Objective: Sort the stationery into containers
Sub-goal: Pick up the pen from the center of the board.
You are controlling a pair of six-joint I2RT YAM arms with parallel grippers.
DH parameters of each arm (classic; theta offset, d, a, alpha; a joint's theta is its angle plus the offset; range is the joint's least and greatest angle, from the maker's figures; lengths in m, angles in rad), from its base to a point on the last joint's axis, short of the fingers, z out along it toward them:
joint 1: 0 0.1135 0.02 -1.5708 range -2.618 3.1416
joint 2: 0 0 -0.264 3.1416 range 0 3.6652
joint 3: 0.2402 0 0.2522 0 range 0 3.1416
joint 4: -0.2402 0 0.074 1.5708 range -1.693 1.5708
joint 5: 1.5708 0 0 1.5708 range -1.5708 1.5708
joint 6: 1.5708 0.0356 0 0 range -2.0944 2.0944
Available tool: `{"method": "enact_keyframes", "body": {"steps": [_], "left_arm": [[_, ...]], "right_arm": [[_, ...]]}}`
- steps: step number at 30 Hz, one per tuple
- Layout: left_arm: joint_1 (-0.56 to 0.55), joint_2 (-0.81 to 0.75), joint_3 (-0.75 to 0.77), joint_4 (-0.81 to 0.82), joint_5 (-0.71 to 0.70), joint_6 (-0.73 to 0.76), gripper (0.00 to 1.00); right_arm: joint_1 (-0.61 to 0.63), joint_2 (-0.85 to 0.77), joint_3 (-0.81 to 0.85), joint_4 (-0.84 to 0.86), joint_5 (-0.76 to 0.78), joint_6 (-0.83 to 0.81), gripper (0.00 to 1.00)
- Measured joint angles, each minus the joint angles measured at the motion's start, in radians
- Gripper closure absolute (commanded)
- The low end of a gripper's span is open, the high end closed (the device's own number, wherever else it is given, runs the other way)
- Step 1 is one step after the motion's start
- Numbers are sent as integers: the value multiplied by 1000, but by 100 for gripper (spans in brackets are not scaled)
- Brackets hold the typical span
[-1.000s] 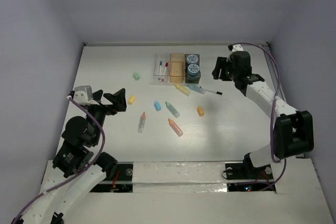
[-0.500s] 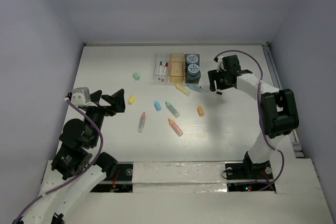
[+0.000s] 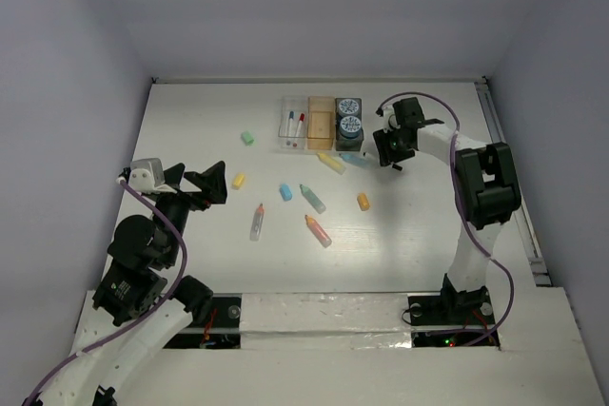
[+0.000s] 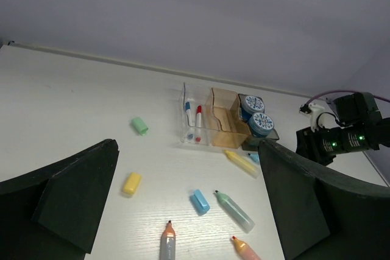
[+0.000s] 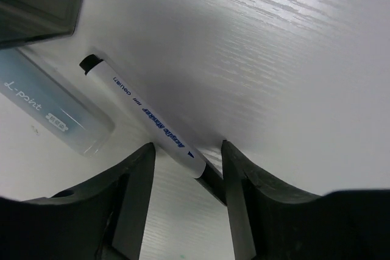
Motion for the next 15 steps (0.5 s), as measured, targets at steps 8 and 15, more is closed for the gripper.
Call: {"method": "enact_keyframes", "body": {"steps": [8, 15], "left_arm": [[0, 1, 0, 0, 1, 0, 1], [0, 1, 0, 0, 1, 0, 1]], "right_arm": [[0, -1, -9, -8, 18, 21, 69], [-3, -56, -84, -2, 21, 106, 93]]}}
